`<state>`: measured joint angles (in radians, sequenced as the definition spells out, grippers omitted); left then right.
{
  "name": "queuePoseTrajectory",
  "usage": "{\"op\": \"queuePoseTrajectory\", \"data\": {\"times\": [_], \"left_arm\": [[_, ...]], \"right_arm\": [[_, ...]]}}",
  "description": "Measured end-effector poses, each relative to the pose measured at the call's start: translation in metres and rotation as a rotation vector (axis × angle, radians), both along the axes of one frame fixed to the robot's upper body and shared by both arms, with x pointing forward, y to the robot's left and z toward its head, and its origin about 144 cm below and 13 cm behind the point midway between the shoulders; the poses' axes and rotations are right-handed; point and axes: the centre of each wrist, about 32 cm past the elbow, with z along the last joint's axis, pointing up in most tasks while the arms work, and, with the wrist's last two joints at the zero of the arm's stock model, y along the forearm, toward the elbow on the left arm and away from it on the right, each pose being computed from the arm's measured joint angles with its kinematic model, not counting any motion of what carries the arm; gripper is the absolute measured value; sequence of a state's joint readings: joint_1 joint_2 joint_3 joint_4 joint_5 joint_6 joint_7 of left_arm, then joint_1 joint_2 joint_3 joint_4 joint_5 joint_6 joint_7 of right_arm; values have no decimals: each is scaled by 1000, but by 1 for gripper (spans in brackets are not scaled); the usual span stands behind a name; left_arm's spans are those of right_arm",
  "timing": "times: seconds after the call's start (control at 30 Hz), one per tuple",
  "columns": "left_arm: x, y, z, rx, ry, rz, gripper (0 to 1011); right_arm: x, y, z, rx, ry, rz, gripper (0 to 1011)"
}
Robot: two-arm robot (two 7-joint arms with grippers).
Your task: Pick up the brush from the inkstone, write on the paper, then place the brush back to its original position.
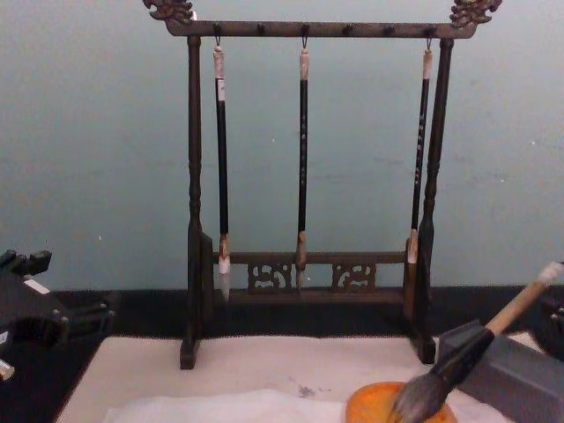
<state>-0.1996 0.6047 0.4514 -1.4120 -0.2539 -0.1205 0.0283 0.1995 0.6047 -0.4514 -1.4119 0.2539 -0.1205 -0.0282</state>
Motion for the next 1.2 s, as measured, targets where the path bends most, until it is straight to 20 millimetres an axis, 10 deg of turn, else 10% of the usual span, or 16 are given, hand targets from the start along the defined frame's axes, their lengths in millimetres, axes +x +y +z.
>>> {"op": "queuePoseTrajectory", "data": {"times": [1.2], "left_arm": [[0, 0, 0, 0, 0, 0, 1009]], "right_arm": [[0, 0, 0, 0, 0, 0, 1000]]}}
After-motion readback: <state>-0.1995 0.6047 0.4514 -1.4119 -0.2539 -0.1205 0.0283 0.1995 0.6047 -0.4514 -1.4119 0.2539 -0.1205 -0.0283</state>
